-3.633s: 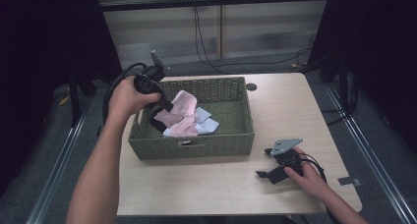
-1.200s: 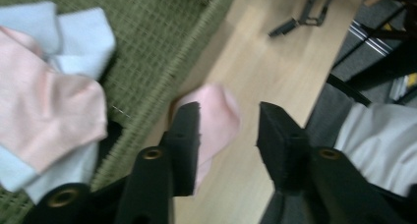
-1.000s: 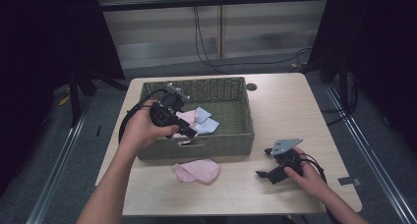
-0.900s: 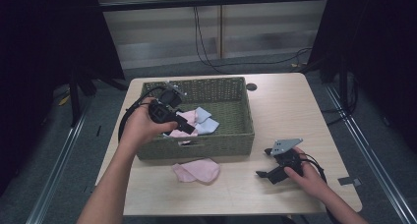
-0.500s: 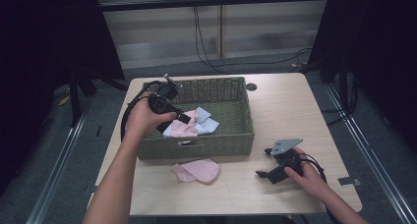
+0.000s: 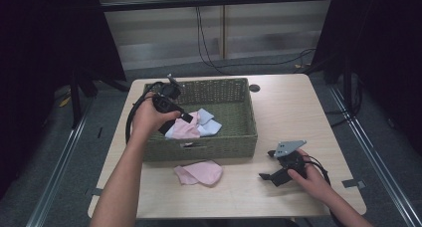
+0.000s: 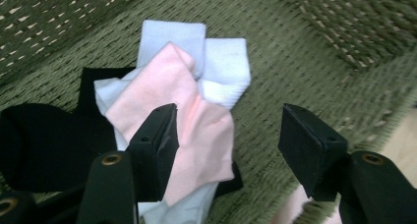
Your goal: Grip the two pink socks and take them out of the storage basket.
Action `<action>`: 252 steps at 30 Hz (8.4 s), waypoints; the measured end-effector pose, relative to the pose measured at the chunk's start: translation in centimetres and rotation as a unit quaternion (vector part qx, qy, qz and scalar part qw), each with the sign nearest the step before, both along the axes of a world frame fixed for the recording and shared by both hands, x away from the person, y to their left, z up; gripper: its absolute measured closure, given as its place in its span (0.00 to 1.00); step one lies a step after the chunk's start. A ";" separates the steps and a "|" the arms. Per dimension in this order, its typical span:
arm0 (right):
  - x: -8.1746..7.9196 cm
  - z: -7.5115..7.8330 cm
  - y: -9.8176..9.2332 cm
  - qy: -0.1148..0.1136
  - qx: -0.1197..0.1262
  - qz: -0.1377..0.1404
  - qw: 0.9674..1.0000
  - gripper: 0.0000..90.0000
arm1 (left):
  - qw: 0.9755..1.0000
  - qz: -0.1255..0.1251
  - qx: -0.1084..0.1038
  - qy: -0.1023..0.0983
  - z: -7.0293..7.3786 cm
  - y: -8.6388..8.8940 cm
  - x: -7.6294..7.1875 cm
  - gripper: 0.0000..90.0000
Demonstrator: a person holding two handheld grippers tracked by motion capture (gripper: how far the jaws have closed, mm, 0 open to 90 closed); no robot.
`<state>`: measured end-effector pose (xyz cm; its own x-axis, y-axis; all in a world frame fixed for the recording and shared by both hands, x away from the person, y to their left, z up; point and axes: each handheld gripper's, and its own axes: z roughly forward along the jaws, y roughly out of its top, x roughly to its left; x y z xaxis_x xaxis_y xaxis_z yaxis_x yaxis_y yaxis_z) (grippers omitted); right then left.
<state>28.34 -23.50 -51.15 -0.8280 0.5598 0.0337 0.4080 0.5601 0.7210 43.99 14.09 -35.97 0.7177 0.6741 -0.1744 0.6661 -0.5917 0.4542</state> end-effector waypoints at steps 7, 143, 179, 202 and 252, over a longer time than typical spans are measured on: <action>0.0 0.0 0.0 0.001 0.002 -0.001 1.000 0.10 | 1.000 0.015 0.012 0.005 -1.3 0.0 1.2 0.43; 0.0 0.0 0.0 -0.003 0.000 -0.001 1.000 0.10 | 0.998 -0.025 0.006 0.052 8.2 0.5 -0.3 0.97; 0.0 0.0 0.0 -0.003 0.000 0.000 1.000 0.10 | 0.995 -0.088 -0.003 0.040 10.8 0.3 -4.8 0.97; 0.0 0.0 0.0 -0.003 -0.001 -0.001 1.000 0.10 | 0.988 -0.150 -0.004 0.025 9.1 -1.6 -8.7 0.97; 0.0 0.0 0.0 0.002 -0.001 0.000 1.000 0.10 | 0.992 -0.120 -0.041 -0.016 -3.1 0.4 -12.0 0.38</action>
<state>28.31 -23.49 -51.14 -0.8274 0.5604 0.0359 0.4114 0.5614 0.7180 31.94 14.48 -39.06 0.8616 0.4685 -0.1953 0.4953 -0.6916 0.5258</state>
